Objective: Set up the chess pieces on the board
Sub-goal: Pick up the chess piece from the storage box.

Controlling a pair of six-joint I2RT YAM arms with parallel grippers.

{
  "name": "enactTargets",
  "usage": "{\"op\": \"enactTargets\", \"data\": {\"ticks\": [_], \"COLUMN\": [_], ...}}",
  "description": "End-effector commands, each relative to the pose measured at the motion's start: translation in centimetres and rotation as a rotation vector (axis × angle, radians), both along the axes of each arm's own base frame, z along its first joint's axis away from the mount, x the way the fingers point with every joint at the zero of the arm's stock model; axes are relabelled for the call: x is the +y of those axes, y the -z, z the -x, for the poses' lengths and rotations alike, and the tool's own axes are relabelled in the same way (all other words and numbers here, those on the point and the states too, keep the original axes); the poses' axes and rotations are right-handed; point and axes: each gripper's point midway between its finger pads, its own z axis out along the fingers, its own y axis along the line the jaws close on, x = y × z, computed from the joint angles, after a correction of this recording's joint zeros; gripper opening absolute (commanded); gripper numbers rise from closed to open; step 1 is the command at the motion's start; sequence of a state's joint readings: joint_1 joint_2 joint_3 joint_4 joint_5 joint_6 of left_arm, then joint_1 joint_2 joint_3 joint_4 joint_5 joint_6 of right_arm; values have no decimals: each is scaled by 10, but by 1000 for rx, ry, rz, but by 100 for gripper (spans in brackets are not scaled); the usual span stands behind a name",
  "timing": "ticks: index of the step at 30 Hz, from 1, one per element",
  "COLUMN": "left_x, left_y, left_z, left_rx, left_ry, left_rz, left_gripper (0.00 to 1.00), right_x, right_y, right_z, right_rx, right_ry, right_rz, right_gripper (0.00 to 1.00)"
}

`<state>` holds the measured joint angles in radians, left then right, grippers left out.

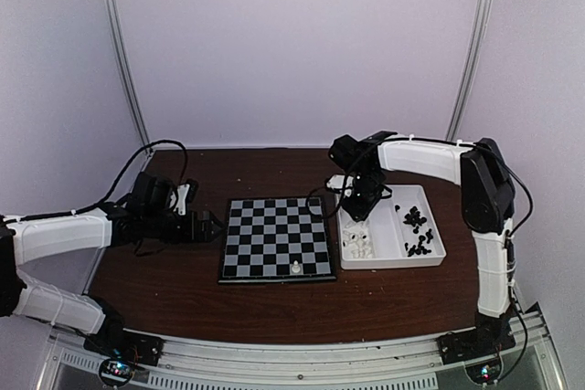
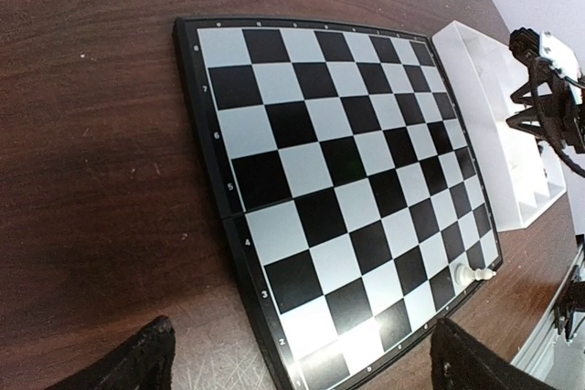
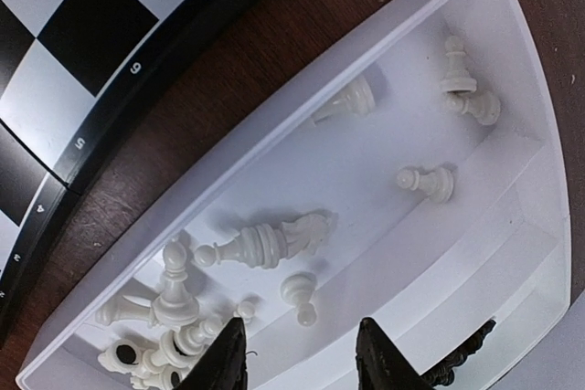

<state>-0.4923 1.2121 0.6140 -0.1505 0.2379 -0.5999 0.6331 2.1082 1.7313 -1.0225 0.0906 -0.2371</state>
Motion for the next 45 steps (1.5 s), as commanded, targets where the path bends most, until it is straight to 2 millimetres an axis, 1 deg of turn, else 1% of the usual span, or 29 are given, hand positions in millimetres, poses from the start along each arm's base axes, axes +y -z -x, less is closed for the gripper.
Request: {"op": "enactTargets", "data": {"ticks": [1,10,15,22,28,32,36,40,45], "left_x": [-5,-5,-5,-5,-5,-5,-4,-4,-4], "left_y": [-16,-16,-16,-15,-17,-17,-16,-17,-18], "left_z": [-12,-12,-13,-13,-14,-14,-14,-14,-14], "left_rx": [-59,-55,-57,-52,-56,-57,-55,-58,-59], "left_ry": [6,5,2,2,1,2,1,2,-1], "left_rz": [25,21,20,18,16,15,13,12,12], "left_gripper": [98,98,98,98,98,98,98,98,98], "right_x": [5,4,-5,-12,-15,-20,-25,-27,-28], "right_y": [7,16,24,28,28,32,36,39,35], "right_z": [2,2,-1,-4,-2,1,1,3,-1], "right_rx": [43,75,87,98,112,130,148,168,146], "right_ry": [-49,-89,-83,-97,-104,-119,-131,-147,-155], "right_rz": [6,33,64,89,107,140,176,195,206], "right_gripper": [41,41,41,41,32,32,30,29,21]}}
